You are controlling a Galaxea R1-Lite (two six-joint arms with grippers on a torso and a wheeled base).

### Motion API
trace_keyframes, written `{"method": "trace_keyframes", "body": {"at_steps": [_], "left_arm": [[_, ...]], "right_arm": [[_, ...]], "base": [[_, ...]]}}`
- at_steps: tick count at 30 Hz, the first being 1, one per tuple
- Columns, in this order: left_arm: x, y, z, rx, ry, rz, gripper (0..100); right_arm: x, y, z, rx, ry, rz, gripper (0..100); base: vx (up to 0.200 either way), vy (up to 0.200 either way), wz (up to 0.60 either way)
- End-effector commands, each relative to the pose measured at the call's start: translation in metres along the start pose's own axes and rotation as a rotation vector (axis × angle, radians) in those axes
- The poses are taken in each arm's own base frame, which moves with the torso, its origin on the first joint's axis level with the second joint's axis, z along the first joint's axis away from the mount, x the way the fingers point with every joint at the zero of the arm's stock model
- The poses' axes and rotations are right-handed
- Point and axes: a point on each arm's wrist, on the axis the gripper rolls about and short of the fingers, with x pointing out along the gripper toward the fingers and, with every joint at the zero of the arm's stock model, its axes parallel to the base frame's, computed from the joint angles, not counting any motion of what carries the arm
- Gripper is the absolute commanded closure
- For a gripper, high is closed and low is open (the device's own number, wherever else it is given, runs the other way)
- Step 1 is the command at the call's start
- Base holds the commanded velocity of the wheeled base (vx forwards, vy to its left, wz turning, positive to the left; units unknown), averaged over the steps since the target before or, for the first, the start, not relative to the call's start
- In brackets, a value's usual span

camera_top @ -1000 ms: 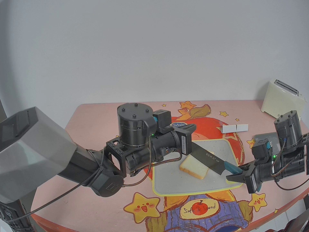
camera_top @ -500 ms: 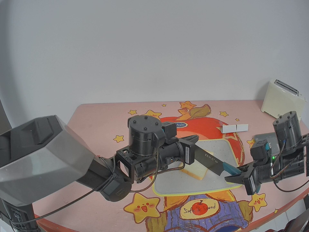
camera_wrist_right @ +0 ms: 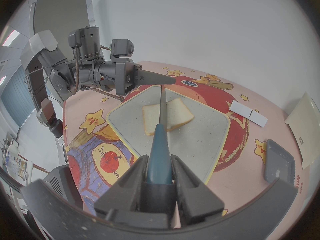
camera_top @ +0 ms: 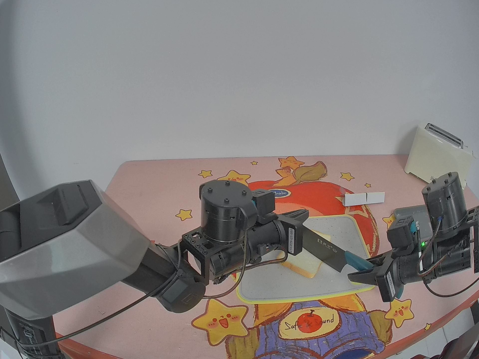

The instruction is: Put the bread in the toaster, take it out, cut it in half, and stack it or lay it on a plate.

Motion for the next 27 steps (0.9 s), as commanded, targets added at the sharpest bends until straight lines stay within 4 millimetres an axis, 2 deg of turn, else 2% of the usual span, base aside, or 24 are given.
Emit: {"method": "trace_keyframes", "body": {"at_steps": [1, 17, 27], "left_arm": [[0.0019, 0.0013, -0.0036, -0.001, 0.004, 0.002, 100], [0.0023, 0.0014, -0.0035, 0.0, -0.005, -0.001, 100], [0.0059, 0.004, -0.0106, -0.002, 0.011, 0.004, 100]], "right_arm": [[0.0001, -0.0001, 0.0005, -0.001, 0.0, -0.006, 100], [0.0002, -0.0012, 0.0042, 0.03, -0.005, 0.0, 100], [0.002, -0.0029, 0.0064, 0.034, -0.003, -0.003, 100]], "base": [[0.0, 0.0, 0.0], [0.0, 0.0, 0.0], [0.0, 0.0, 0.0]]}}
